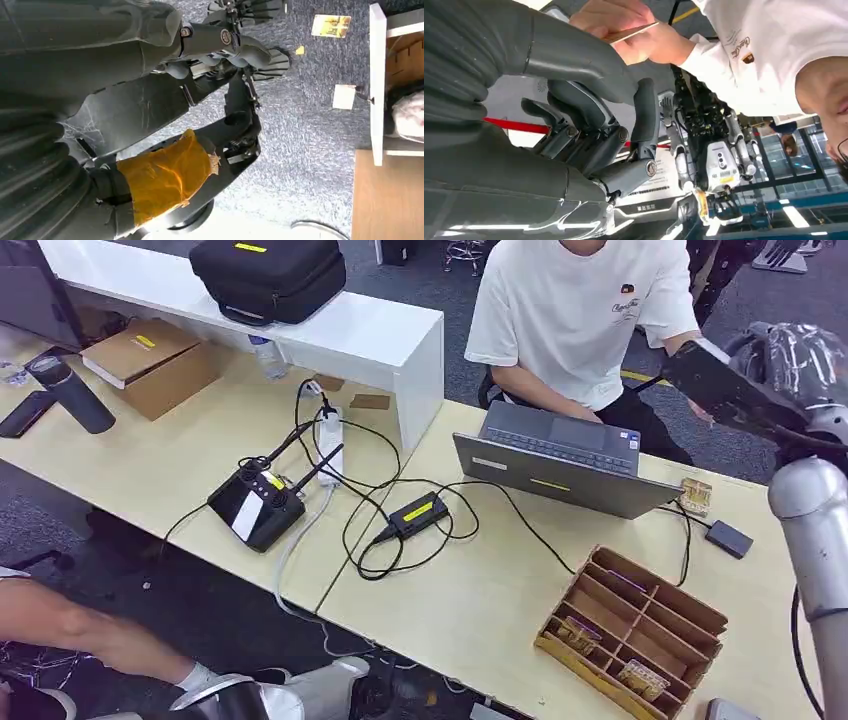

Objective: Pass the card to the sensor for recognition and then transmit it.

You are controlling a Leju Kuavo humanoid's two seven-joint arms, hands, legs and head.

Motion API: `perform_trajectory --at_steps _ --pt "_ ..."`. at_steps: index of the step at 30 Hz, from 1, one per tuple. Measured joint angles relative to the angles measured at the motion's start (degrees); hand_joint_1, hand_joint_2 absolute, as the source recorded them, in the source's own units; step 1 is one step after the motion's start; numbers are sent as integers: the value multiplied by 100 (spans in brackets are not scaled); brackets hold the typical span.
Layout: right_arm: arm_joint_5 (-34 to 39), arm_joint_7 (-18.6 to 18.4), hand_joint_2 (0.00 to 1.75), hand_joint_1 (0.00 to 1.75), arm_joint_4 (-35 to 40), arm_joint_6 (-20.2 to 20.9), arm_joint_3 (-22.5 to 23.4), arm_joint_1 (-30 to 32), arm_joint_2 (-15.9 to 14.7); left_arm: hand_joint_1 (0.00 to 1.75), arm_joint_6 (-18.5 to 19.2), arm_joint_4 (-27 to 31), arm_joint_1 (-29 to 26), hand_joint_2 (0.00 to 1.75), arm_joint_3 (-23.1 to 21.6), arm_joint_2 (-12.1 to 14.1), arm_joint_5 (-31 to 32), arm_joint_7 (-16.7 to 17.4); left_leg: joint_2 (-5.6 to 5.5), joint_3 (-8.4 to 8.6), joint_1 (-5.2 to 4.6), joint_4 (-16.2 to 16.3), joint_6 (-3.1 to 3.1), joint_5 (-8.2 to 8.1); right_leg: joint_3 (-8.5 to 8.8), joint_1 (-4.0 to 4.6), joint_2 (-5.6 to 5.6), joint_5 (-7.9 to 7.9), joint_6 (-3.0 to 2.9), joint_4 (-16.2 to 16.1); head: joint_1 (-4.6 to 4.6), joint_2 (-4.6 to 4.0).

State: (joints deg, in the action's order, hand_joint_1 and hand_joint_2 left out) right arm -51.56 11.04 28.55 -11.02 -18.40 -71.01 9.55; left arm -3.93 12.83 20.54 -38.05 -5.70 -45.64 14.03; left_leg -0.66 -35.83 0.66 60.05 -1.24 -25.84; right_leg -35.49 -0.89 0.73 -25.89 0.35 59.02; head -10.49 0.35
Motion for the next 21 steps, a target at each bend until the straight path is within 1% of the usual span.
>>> perform_trajectory --at_steps 2,3,4,21 --pt "63 -7 175 175 2 -2 -20 -1 -15 0 4 0 -1 175 24 0 -13 0 0 0 0 0 0 0 0 0 0 0 0 0 0 0" --pt "96 -9 175 16 2 -4 -59 -1 -22 0 9 0 -2 175 48 -2 -15 -4 0 0 0 0 0 0 0 0 0 0 0 0 0 0" --pt "125 -20 175 0 2 -9 -92 0 -33 0 11 0 -4 175 70 -4 -17 -7 0 0 0 0 0 0 0 0 0 0 0 0 0 0" --pt "315 -144 175 0 4 -105 -286 10 -85 0 46 0 -16 175 151 -17 -50 -13 0 0 0 0 0 0 -1 0 0 0 0 0 0 0"
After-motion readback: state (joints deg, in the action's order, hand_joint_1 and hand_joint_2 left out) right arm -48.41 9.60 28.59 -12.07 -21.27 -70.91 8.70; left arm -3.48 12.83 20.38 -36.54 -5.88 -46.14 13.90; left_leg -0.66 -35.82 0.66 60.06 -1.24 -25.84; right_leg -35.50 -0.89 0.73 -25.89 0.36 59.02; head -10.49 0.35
